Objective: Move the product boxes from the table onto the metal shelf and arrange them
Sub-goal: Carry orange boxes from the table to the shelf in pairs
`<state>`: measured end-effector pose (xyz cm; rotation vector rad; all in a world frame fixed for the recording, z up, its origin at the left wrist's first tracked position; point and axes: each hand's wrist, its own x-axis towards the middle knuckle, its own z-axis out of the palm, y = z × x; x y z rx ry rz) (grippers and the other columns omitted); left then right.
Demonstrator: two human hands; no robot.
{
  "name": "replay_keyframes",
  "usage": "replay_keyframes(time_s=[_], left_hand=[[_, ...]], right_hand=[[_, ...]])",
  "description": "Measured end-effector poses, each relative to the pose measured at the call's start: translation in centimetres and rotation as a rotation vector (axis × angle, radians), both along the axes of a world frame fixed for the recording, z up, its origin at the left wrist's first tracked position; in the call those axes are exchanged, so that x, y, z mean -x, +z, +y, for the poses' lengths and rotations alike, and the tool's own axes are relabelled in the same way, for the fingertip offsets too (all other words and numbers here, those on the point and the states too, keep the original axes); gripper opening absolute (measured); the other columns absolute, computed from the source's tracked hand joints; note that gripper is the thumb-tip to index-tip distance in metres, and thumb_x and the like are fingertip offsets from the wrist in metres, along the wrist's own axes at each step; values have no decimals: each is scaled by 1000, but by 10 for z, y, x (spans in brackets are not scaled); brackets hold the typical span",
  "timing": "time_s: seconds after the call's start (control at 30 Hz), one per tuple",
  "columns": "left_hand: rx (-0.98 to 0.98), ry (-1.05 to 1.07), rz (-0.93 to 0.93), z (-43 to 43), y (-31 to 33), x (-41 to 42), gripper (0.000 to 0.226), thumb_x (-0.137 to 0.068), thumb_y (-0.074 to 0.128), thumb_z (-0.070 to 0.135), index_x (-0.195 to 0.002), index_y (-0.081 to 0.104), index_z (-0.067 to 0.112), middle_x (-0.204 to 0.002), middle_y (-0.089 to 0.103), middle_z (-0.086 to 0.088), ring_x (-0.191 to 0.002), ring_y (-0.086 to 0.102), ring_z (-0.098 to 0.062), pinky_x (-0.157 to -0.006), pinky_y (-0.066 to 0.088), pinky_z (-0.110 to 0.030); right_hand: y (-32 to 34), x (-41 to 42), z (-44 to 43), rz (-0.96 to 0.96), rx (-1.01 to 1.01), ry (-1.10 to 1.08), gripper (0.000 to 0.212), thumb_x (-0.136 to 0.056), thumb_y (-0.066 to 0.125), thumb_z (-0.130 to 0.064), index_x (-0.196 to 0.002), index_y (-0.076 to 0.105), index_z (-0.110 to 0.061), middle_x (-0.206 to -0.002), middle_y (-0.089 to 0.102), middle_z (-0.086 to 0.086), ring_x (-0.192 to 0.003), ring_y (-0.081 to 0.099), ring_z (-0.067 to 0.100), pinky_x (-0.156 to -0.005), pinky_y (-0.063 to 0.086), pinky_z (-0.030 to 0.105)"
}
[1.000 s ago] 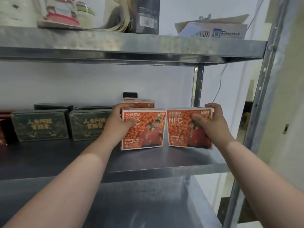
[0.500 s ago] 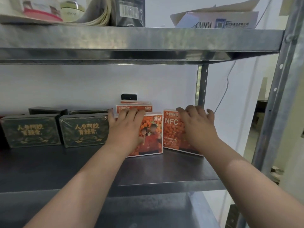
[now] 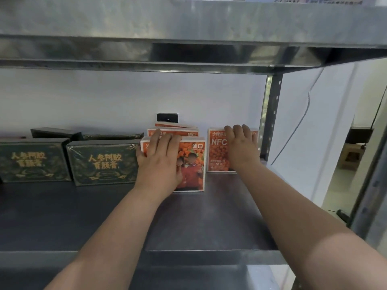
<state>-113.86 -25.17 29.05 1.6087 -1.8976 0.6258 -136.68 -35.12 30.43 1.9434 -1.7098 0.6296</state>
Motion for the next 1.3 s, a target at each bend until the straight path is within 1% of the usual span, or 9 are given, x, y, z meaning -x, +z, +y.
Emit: replay_keyframes(time_s=[0.27, 0.57, 0.8, 0.87, 0.97, 1.03, 1.13, 1.23, 1.3], left_hand=[[16, 1, 25, -10, -7, 0, 97, -66, 79, 28, -149, 30, 20, -149, 29, -12, -150, 10, -35, -104, 26, -77], [64, -23, 20, -9, -12, -5, 96, -71, 74, 36, -153, 26, 21, -154, 28, -9, -150, 12, -33, -112, 17, -72], [137, -64, 32, -3, -12, -8, 78, -81, 65, 36, -151, 33, 20, -155, 29, -11, -149, 14, -35, -117, 14, -66], [244, -93, 32, -2, -13, -9, 65, -79, 66, 29, -140, 47, 14, -142, 39, -14, -139, 30, -38, -114, 24, -62], [440, -172, 30, 5, -14, -7, 33, -76, 69, 16, -107, 61, 11, -111, 52, -11, -105, 46, -33, -92, 40, -46], [362, -264, 39, 9, -15, -6, 19, -77, 67, 11, -94, 59, 13, -97, 55, -6, -90, 51, -29, -79, 42, -40], [21, -386, 67, 13, -19, 1, 10, -84, 61, 17, -93, 57, 21, -95, 55, 2, -81, 56, -24, -65, 47, -37], [-355, -369, 0, 13, -30, 9, 10, -91, 52, 30, -97, 59, 26, -101, 54, 2, -95, 55, -24, -73, 43, -35], [-505, -313, -11, 14, -39, 14, 18, -92, 49, 35, -104, 59, 26, -110, 53, -4, -107, 49, -29, -85, 40, -36]], right_hand=[[-9, 1, -26, -100, 14, 79, 63, -91, 53, -2, -150, 33, -12, -154, 34, 17, -151, 13, 44, -119, 22, 61], [-19, 5, -28, -121, 14, 98, 79, -94, 54, -5, -159, 12, -17, -167, 9, 16, -154, -6, 40, -124, 11, 57], [-19, 4, -17, -128, -2, 85, 87, -94, 57, -16, -161, 2, -25, -168, 2, 16, -154, -12, 39, -122, -5, 55], [-19, 4, -12, -128, 12, 82, 88, -91, 62, -21, -160, 8, -25, -168, 3, 15, -154, -10, 38, -121, -6, 54], [-15, 4, 3, -128, 4, 105, 77, -88, 64, -26, -155, 26, -25, -165, 18, 10, -154, 6, 33, -125, 2, 52], [-18, 1, 19, -148, -82, 106, 66, -90, 61, -29, -150, 35, -25, -160, 29, 7, -151, 19, 31, -125, 10, 50], [-37, 0, 45, -168, -273, 83, 54, -90, 60, -34, -141, 46, -21, -149, 44, 11, -136, 44, 35, -112, 36, 48], [-49, 1, 70, -146, -485, 111, 36, -96, 51, -25, -127, 60, -8, -130, 60, 21, -118, 57, 39, -98, 45, 40], [-50, 0, 92, -163, -569, 98, 38, -102, 43, -21, -136, 57, -10, -137, 58, 19, -122, 54, 36, -101, 42, 37]])
